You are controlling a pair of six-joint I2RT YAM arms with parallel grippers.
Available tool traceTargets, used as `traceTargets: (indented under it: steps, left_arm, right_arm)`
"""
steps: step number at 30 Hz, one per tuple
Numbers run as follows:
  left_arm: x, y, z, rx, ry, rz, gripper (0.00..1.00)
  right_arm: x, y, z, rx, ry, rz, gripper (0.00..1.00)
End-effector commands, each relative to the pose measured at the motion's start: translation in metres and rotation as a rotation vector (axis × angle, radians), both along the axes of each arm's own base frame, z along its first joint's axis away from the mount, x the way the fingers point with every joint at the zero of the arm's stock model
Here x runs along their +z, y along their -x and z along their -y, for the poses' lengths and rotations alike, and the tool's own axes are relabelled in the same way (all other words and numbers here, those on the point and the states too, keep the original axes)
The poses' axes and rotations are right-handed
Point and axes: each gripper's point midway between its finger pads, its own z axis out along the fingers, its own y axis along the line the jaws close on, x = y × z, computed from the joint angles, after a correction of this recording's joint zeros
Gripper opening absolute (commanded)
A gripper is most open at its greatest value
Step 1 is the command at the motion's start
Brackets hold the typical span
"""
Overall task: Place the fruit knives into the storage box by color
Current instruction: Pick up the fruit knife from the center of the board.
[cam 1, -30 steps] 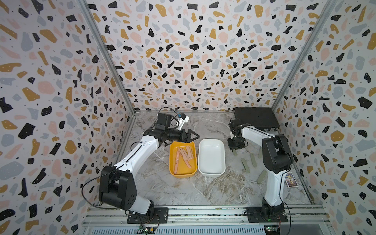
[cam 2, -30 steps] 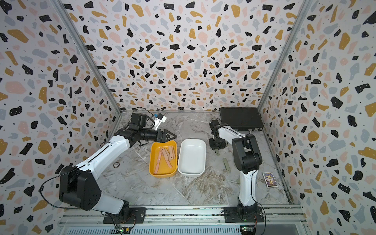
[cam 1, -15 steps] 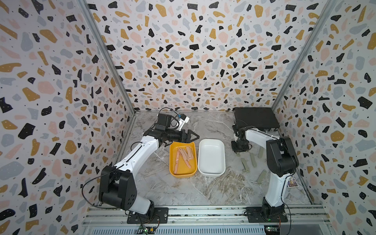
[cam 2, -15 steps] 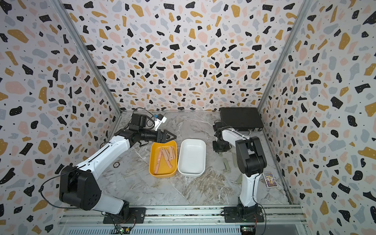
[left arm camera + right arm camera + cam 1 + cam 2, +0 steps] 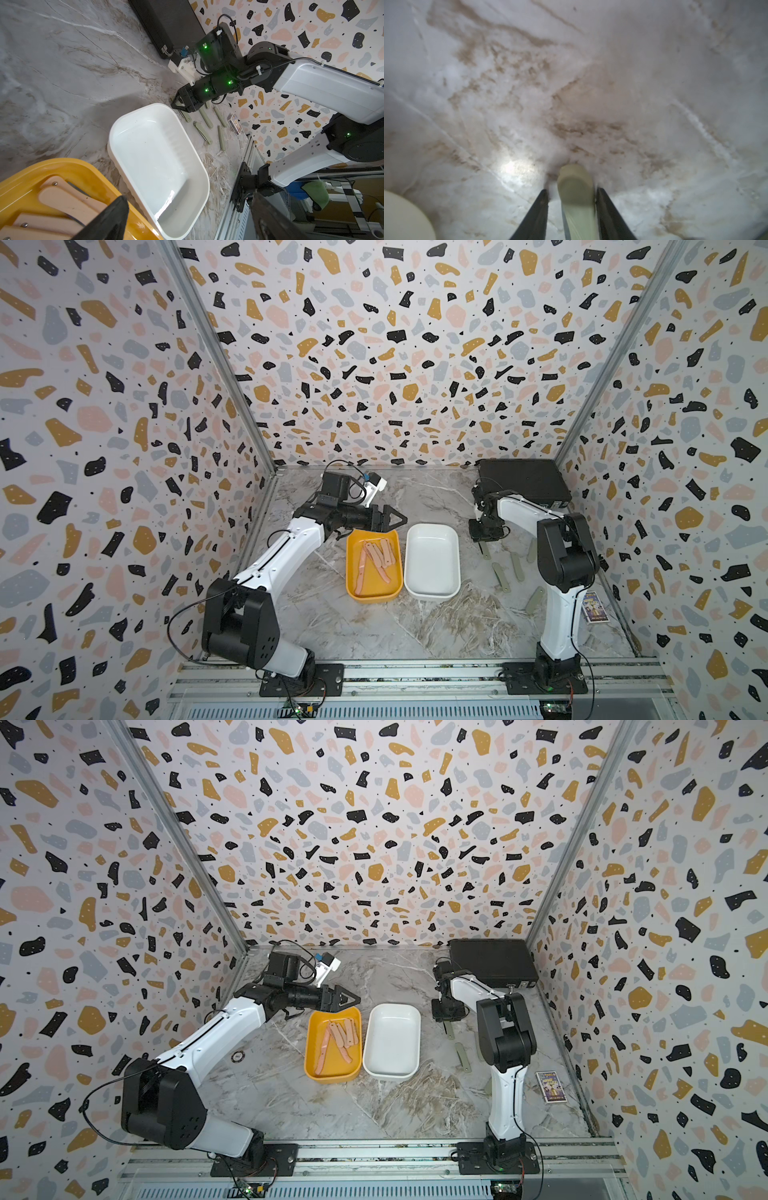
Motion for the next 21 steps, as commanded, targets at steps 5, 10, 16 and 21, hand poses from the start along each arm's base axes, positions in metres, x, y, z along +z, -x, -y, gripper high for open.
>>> traceTargets:
  steps: [5,10,16,21]
  left_arm:
    - [0.0,-0.001,0.002,-0.013,0.0,0.034,0.92]
    - [-0.001,-0.001,0.002,-0.015,0.001,0.029,0.92]
    - [-0.002,-0.001,0.002,-0.014,-0.001,0.027,0.92]
    - [-0.002,-0.001,0.002,-0.014,0.001,0.026,0.92]
  right_arm:
    - [-0.007,0.003,0.006,-0.012,0.0,-0.041,0.4]
    - [-0.008,0.006,0.007,-0.009,-0.001,-0.05,0.37]
    - [-0.006,0.01,0.005,-0.01,-0.016,-0.053,0.28]
    - [0.003,0.012,0.003,-0.009,-0.03,-0.043,0.25]
